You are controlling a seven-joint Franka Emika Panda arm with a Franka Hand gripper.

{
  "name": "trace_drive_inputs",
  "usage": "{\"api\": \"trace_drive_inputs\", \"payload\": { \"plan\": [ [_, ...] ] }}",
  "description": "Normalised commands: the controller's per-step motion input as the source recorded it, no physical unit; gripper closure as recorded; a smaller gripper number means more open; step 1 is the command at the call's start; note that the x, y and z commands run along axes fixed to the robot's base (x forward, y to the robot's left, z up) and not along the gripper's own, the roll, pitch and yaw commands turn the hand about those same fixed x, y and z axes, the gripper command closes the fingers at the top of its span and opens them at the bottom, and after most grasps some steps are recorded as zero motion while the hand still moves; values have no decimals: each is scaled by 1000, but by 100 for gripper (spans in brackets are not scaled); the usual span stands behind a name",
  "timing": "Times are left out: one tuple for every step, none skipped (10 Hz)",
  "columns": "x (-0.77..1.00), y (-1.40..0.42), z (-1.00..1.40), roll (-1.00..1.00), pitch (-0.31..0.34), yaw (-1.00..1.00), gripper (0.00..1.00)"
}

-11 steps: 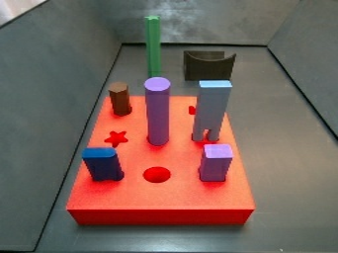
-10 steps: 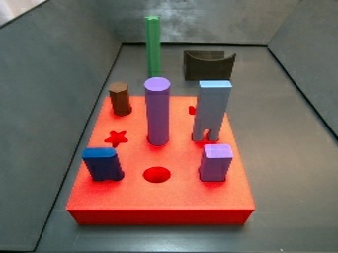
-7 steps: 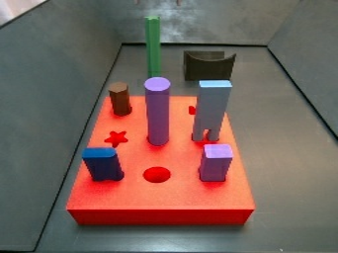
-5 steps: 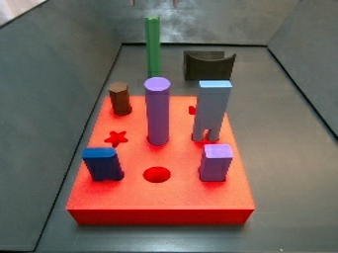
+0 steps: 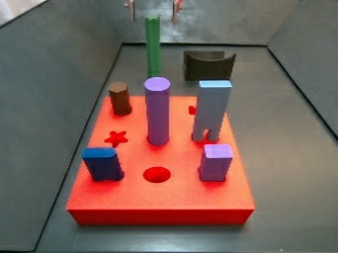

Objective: Pick up the star object. Move up. Move to above the board. Insert the star object.
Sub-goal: Pick up the star object.

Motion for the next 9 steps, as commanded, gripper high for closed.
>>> {"api": "trace_drive_inputs", "payload": {
  "plan": [
    [0,0,-69,0,-6,0,0],
    [0,0,-471,0,0,0,0],
    [0,0,-237,0,0,0,0],
    [-14,0,0,0,6,0,0],
    [-11,0,0,0,9,-49,100],
    [0,0,0,0,0,0,100],
    [0,0,0,0,0,0,100],
    [0,0,0,0,0,0,100],
    [0,0,0,0,0,0,100]
  ]
}}
